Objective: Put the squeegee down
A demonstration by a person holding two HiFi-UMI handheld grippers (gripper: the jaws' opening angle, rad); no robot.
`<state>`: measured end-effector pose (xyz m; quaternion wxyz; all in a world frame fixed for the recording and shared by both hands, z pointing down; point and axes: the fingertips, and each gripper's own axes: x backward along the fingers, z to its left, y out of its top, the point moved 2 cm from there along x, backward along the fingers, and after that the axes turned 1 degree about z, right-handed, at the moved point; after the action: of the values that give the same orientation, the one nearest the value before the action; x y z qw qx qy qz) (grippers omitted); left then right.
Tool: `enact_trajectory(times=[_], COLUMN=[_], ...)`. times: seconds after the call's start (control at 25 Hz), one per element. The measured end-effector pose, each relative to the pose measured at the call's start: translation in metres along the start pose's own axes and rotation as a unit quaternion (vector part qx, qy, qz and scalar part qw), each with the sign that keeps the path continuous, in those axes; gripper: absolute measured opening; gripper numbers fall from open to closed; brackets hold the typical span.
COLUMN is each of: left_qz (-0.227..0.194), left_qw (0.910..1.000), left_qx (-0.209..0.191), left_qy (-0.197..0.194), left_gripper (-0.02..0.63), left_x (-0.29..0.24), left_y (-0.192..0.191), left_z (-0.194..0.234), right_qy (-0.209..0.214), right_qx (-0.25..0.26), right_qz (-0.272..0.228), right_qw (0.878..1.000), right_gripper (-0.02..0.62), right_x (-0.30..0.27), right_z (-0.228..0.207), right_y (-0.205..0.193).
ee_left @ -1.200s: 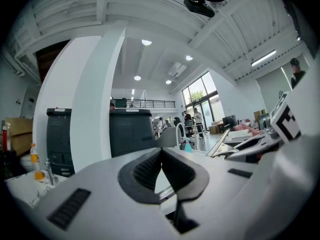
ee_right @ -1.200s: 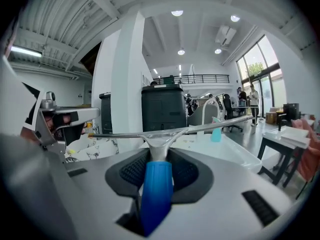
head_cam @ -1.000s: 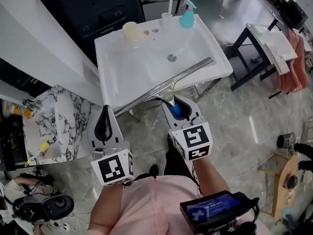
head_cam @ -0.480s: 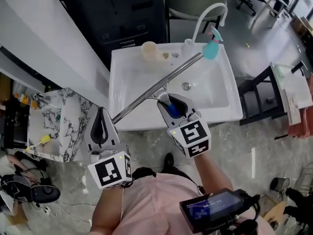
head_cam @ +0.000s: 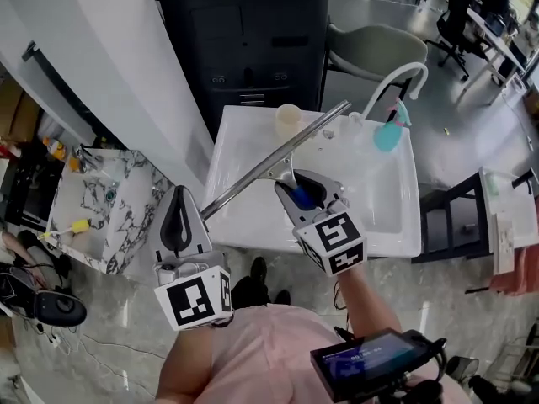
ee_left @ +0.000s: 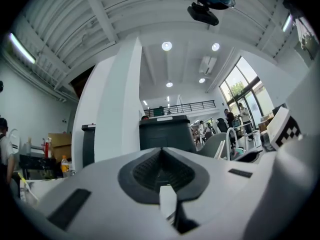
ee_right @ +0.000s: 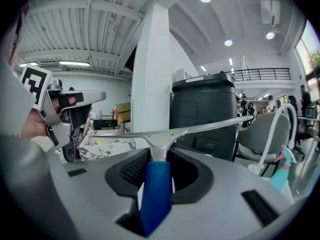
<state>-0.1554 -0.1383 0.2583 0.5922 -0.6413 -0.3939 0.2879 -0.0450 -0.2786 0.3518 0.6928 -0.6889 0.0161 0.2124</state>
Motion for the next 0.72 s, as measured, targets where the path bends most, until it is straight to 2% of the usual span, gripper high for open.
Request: enact_trajectory(times=[0.4,0.72], left_qz=[0.039,0.074], left_qw=[0.9992,0.9972], left_qx=[0.003,0.003], left_qy=[0.007,0.003], left_gripper=[0.009,0.009], left_x=[-0.023,-0.036], left_y=[-0.030,-0.056], left_z=[0.008,0.018], right_qy=[0.057,0.085], right_qx=[-0.010,-0.030], right_qz=[0.051,0.092], right_qw=[0.997,0.992], right_gripper=[0.117,0.117], right_x=[-0.040,-0.066], right_z=[0.011,0.022], right_y=[-0.037,-0.069])
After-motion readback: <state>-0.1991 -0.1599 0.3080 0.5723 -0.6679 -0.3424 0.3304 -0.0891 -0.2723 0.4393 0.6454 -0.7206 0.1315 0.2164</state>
